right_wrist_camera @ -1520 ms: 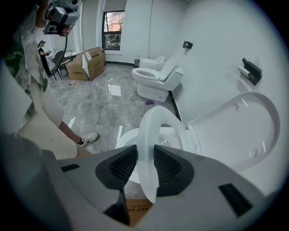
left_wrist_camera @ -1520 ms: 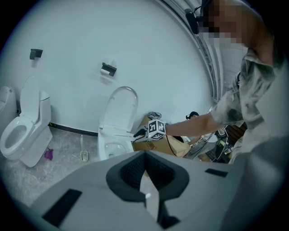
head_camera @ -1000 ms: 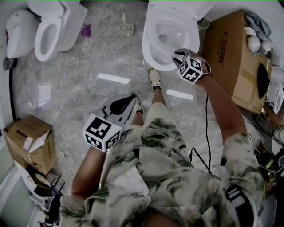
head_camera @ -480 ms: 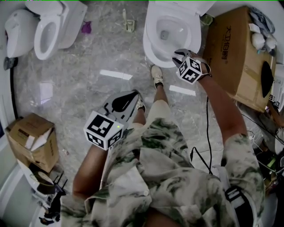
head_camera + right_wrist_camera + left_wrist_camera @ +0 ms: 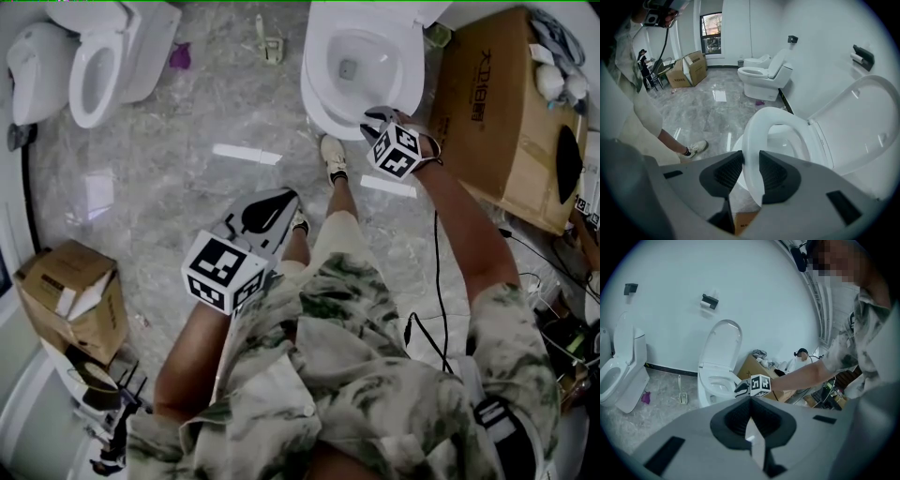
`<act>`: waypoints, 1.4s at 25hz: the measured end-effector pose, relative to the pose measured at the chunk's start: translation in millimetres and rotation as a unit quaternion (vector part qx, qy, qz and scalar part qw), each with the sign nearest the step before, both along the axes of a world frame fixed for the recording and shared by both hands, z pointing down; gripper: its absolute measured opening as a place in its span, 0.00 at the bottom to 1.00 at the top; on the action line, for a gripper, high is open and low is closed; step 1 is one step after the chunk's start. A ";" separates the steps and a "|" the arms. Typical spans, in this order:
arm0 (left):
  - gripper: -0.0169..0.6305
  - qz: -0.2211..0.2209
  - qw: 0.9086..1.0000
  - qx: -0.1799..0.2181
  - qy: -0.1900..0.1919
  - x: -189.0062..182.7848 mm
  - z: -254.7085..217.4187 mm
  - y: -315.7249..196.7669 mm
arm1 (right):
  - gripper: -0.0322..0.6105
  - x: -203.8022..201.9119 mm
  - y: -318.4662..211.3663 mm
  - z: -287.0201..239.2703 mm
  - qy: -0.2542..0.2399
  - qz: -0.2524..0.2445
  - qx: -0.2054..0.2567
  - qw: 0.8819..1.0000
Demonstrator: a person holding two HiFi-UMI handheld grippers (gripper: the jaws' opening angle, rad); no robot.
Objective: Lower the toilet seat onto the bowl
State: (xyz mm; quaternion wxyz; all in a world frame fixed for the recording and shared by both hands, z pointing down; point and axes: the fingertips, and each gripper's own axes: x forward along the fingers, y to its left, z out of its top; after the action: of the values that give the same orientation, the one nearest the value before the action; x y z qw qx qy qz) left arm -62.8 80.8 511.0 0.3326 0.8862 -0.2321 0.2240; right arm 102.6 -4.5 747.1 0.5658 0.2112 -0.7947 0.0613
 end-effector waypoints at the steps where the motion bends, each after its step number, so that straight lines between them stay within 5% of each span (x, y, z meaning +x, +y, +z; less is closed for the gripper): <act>1: 0.06 0.000 1.000 -0.001 0.000 1.3 1.2 -0.7 | 0.26 0.0 0.9 2.2 0.000 0.001 0.001 1.000; 35: 0.06 0.022 0.999 -0.015 -0.021 22.3 55.2 -20.8 | 0.24 -4.0 20.0 86.1 -0.009 0.046 -0.028 0.998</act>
State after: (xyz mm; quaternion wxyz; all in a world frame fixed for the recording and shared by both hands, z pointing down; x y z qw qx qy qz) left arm -40.4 60.0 566.2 0.3361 0.8810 -0.2163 0.2533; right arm 98.6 15.5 833.2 0.5607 0.2310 -0.7873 0.1119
